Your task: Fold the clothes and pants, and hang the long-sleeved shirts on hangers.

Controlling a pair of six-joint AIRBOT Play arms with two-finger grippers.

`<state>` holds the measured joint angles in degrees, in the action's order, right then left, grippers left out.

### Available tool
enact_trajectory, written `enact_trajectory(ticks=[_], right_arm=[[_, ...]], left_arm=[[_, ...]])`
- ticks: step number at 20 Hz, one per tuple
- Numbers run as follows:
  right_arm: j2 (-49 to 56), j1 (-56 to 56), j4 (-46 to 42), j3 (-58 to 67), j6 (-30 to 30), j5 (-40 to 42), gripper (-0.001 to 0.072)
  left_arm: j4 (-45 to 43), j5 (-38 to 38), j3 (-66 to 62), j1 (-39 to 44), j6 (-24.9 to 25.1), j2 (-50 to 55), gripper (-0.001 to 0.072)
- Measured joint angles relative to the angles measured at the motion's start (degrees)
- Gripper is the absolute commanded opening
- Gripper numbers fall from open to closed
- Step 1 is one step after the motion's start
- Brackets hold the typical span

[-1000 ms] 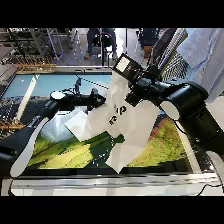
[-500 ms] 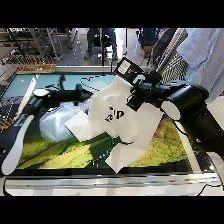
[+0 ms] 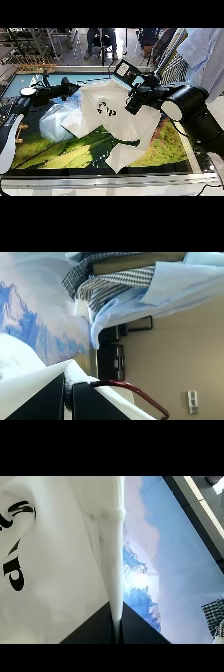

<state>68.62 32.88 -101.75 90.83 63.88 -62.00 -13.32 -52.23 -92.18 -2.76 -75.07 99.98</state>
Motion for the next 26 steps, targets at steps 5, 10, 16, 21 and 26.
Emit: enact_trajectory(ticks=[5, 10, 16, 21, 26], right_arm=[[0.0, -0.2, -2.8, 0.0, -2.1, -5.2, 0.0027], [1.8, -2.0, -5.0, 0.0, -3.6, -9.2, 0.0027], [9.6, -2.6, -3.9, 0.0, 17.2, 5.6, 0.0027], [9.2, -2.8, -13.9, 1.4, 48.3, 21.2, 0.0027], [3.1, -7.1, -27.2, 6.6, 62.7, 20.8, 0.0027]], left_arm=[[0.1, 0.7, 0.0, -1.5, 0.1, -0.1, 0.0011], [0.5, -0.1, 0.0, -1.3, 3.5, -2.1, 0.0011], [4.4, -6.4, 0.0, 8.3, 11.0, -11.3, 0.0042], [5.7, -10.2, 0.0, 14.8, 14.4, -21.5, 0.0509], [5.9, -15.5, 0.0, 15.3, 15.3, -34.7, 0.0509]])
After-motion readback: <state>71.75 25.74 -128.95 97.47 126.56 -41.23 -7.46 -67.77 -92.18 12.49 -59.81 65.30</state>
